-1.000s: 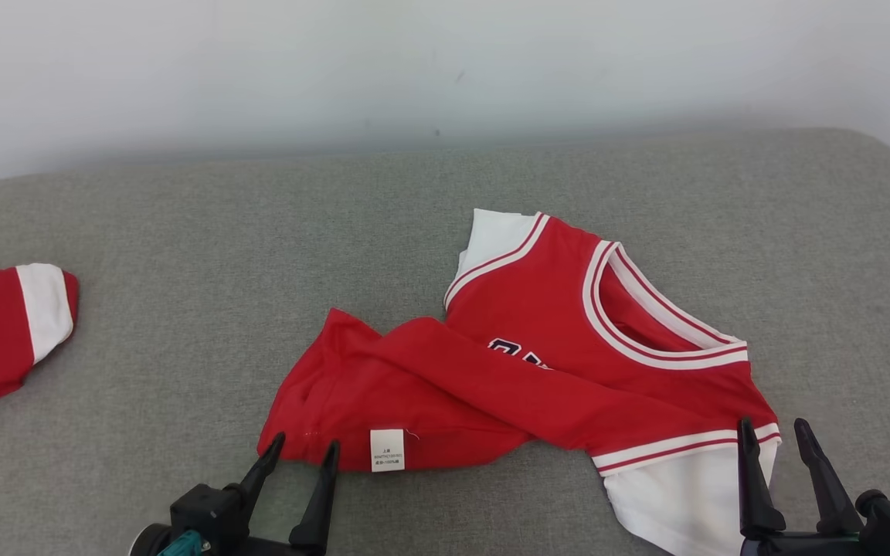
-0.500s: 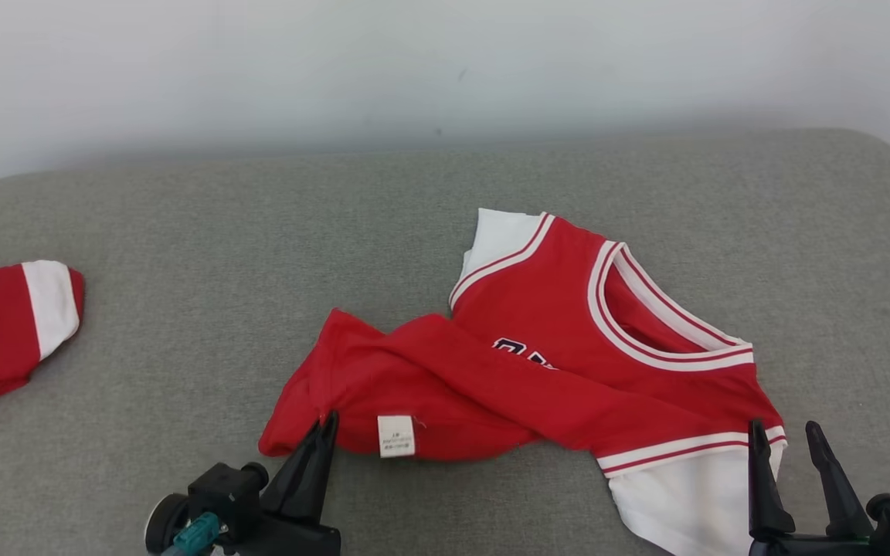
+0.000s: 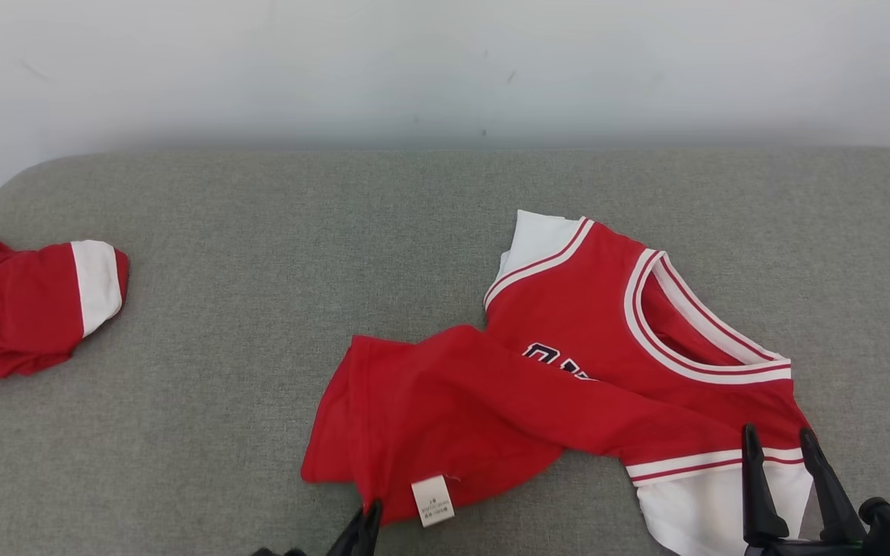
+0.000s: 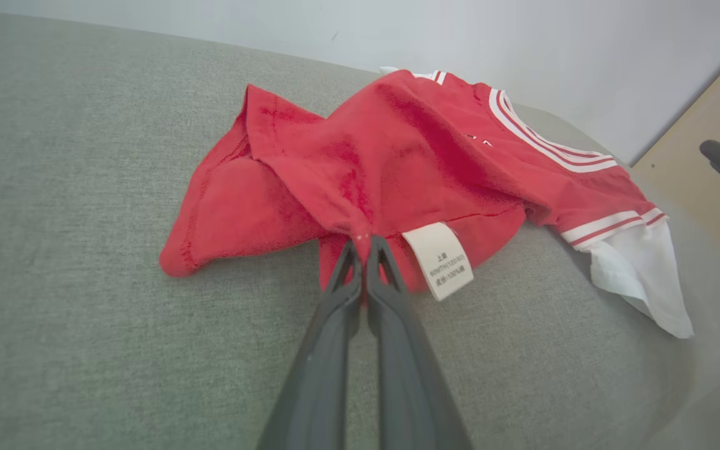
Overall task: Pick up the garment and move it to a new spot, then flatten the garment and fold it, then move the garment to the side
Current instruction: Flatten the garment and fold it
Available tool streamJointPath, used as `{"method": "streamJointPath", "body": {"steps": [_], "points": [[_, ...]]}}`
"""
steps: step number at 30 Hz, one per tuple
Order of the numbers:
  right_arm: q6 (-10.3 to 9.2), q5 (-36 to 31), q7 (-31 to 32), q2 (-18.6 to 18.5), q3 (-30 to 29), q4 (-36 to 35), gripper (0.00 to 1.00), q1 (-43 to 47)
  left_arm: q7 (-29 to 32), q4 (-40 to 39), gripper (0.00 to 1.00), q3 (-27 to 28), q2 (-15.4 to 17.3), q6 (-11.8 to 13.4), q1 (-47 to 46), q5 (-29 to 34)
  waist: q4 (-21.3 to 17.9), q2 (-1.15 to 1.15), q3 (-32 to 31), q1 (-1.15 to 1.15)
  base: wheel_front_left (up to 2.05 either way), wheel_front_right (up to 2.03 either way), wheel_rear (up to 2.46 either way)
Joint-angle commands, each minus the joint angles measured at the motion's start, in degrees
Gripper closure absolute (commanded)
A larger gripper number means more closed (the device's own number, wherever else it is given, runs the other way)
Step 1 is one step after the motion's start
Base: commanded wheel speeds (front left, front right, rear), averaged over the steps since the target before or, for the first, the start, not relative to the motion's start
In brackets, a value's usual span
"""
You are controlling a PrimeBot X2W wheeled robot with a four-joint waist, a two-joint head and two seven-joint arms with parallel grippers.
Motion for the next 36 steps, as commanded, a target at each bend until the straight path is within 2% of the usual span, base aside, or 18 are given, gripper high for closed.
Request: {"method": "streamJointPath", "body": {"steps": [1, 5, 16, 21, 22, 23, 28, 36], "points": [[-0.14, 0.09, -0.03, -0.37, -0.11, 0.05, 0.0, 0.07, -0.35, 0.68, 1.0, 0.41, -0.69, 0.27, 1.52, -0.58, 0.03, 0.0, 0.1, 0.0, 0.0, 0.0, 0.0], [-0.14, -0.17, -0.03, -0.31, -0.56, 0.07, 0.0, 0.64, -0.3, 2.13, 1.0, 2.44, -1.44, 0.45, 3.43, -0.89, 0.3, 0.0, 0.28, 0.0, 0.0, 0.0, 0.0], [-0.14, -0.23, -0.03, -0.87, -1.15, 0.92, 0.0, 0.58, -0.33, -1.3, 1.0, 14.49, -0.78, 0.04, 4.12, 2.24, 0.21, 0.0, -0.28, 0.0, 0.0, 0.0, 0.0], [-0.14, -0.21, -0.03, -0.74, -0.9, 1.51, 0.0, 1.04, -0.33, 1.7, 1.0, 15.72, -2.14, -1.05, 5.46, 2.58, -0.34, 0.0, -0.81, 0.0, 0.0, 0.0, 0.0], [-0.14, -0.2, -0.03, -0.71, -0.82, 1.69, 0.0, 1.05, -0.34, 2.32, 0.66, 15.69, -1.81, -1.21, 5.54, 3.68, -0.55, 0.0, -0.94, 0.0, 0.0, 0.0, 0.0], [-0.14, -0.16, -0.03, -0.7, -0.89, 1.73, 0.0, 1.02, -0.34, 2.07, 0.0, 16.4, -2.4, -1.35, 5.31, 3.87, -0.65, 0.0, -1.03, 0.0, 0.0, 0.0, 0.0], [-0.14, -0.14, -0.03, -0.77, -1.53, 1.43, 0.0, 1.53, -0.35, -0.03, 0.0, 20.63, -4.63, -1.71, 6.37, 5.64, -0.7, 0.0, -1.9, 0.0, 0.0, 0.0, 0.0], [-0.14, -0.51, -0.03, -1.26, -1.09, 0.4, 0.0, 1.91, -0.34, -5.24, 0.0, 28.01, -6.4, -2.07, 6.83, 9.53, -0.66, 0.0, -3.45, 0.0, 0.0, 0.0, 0.0]]}}
